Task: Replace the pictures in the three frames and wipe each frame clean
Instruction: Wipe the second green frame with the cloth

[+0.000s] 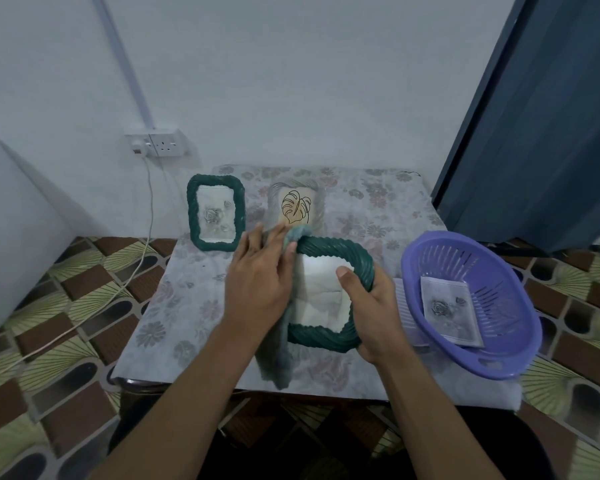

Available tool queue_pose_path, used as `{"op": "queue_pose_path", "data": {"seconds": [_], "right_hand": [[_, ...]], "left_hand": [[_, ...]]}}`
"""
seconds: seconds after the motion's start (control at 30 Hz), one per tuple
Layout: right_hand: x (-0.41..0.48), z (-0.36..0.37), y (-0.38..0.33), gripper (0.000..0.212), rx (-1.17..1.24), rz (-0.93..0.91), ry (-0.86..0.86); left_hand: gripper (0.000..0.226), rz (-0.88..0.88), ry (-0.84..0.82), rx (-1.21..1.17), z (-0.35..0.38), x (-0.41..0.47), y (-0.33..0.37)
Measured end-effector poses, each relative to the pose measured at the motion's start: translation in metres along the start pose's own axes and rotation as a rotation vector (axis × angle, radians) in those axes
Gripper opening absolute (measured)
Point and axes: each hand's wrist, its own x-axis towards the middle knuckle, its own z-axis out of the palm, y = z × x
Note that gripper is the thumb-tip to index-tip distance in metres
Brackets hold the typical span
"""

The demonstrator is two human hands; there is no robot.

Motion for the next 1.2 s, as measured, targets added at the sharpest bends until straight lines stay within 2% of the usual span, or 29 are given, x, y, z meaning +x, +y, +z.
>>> {"op": "queue_pose_path", "data": {"seconds": [0.1, 0.17, 0.3, 0.43, 0.57, 0.73, 0.93, 1.1, 1.2], "right_hand": [[0.002, 0.005, 0.0, 0.011, 0.013, -0.006, -0.009], [0.005, 0.006, -0.002, 0.019, 0.04, 0.001, -0.013], [0.011, 0.009, -0.006, 0.024, 0.107, 0.017, -0.063], [0.013, 0.009, -0.008, 0.025, 0.068, -0.021, -0.073], [0.012, 0.01, -0.009, 0.024, 0.009, -0.03, -0.065], [0.009, 0.008, 0.001, 0.025, -0.098, -0.015, -0.074], [0.013, 0.011, -0.006, 0.026, 0.093, 0.042, -0.131], [0.012, 0.009, -0.003, 0.027, 0.051, 0.034, -0.128], [0.009, 0.01, -0.004, 0.028, -0.017, 0.018, -0.103]], "left_hand": [[0.045, -0.042, 0.014, -0.061, 0.002, -0.003, 0.014], [0.045, -0.018, 0.014, -0.116, 0.006, -0.008, 0.025], [0.046, 0.186, -0.032, -0.184, 0.018, -0.016, 0.029], [0.045, 0.223, -0.046, -0.16, 0.014, -0.009, 0.012], [0.044, 0.18, -0.025, -0.157, 0.01, -0.01, 0.012], [0.049, -0.069, -0.053, -0.11, 0.002, -0.001, 0.009], [0.044, 0.229, -0.133, -0.209, 0.01, -0.006, 0.016], [0.045, 0.269, -0.12, -0.166, 0.013, -0.004, 0.0], [0.046, 0.206, -0.08, -0.12, 0.01, -0.001, -0.004]]}}
